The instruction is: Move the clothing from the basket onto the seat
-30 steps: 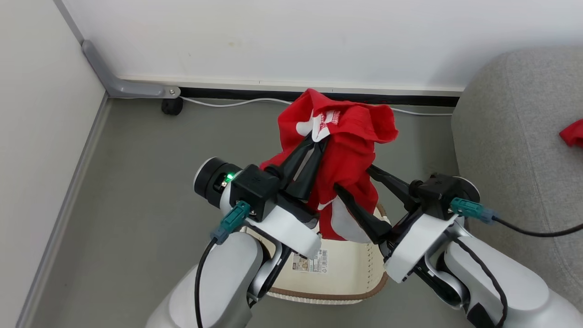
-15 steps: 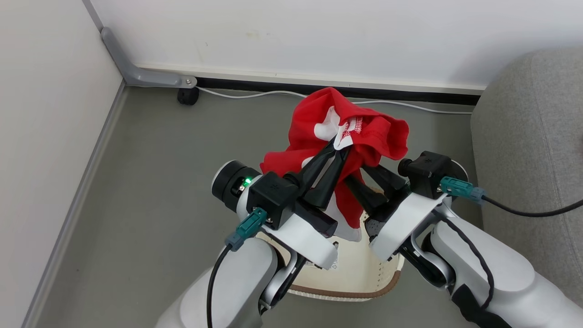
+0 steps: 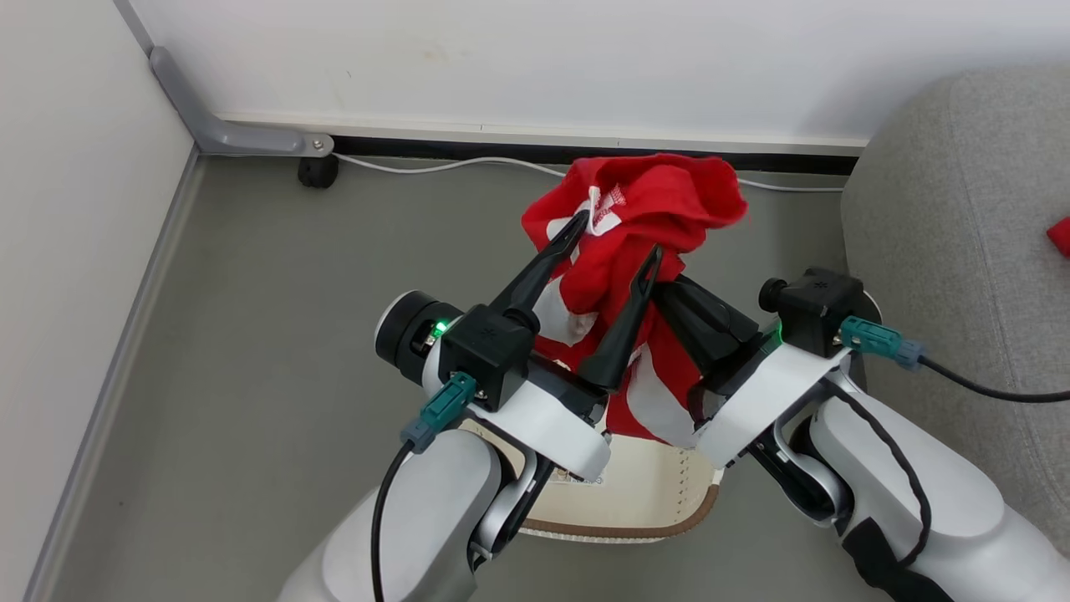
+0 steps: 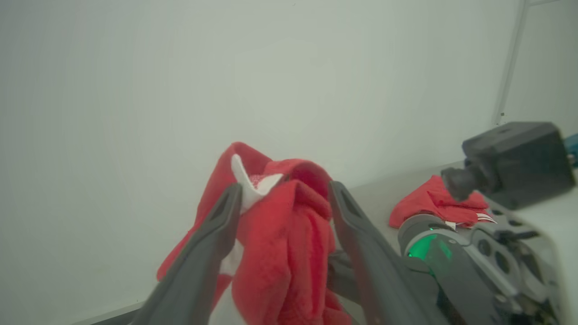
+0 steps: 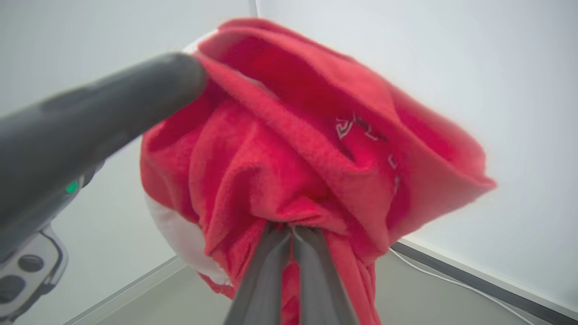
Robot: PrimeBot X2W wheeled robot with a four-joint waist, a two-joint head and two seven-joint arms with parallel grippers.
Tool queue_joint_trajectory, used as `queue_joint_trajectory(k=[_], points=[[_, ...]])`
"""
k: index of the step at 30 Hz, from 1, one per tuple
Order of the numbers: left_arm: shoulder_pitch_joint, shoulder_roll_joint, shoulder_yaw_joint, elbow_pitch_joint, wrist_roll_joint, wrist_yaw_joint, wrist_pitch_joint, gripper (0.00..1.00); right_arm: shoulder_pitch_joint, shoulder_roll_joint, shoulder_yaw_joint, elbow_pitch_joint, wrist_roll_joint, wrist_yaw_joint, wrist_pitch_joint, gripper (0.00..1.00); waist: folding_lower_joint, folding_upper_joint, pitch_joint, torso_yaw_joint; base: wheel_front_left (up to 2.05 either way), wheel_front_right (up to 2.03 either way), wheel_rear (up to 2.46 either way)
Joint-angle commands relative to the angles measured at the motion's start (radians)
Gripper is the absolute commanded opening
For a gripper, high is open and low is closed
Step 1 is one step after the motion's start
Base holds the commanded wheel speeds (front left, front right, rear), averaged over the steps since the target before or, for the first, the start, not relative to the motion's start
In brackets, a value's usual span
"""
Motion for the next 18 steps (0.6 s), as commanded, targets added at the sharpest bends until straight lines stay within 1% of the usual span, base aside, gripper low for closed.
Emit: queue_joint_trajectory(k=[1, 5, 10, 18], points=[[-0.029, 0.006, 0.037, -0.023, -0.001, 0.003, -0.006, 1.0, 0.022, 0.001, -0.01, -0.031, -0.012, 0.003, -0.006, 0.0, 0.0, 0.0, 0.002, -0.005, 0.0, 0.0, 0.0], [-0.026, 0.006, 0.045, -0.023, 0.002, 0.001, -0.006, 1.0, 0.039, -0.003, -0.038, -0.054, -0.028, 0.003, -0.006, 0.0, 0.0, 0.0, 0.005, -0.017, 0.0, 0.0, 0.0], [-0.016, 0.006, 0.056, -0.003, 0.011, -0.005, -0.006, 1.0, 0.068, -0.003, -0.099, -0.086, -0.05, 0.003, -0.006, 0.0, 0.0, 0.0, -0.001, -0.044, 0.0, 0.0, 0.0], [-0.001, 0.006, 0.071, 0.038, 0.032, -0.033, -0.006, 1.0, 0.122, -0.004, -0.212, -0.128, -0.079, 0.003, -0.006, 0.0, 0.0, 0.0, -0.014, -0.114, 0.0, 0.0, 0.0]])
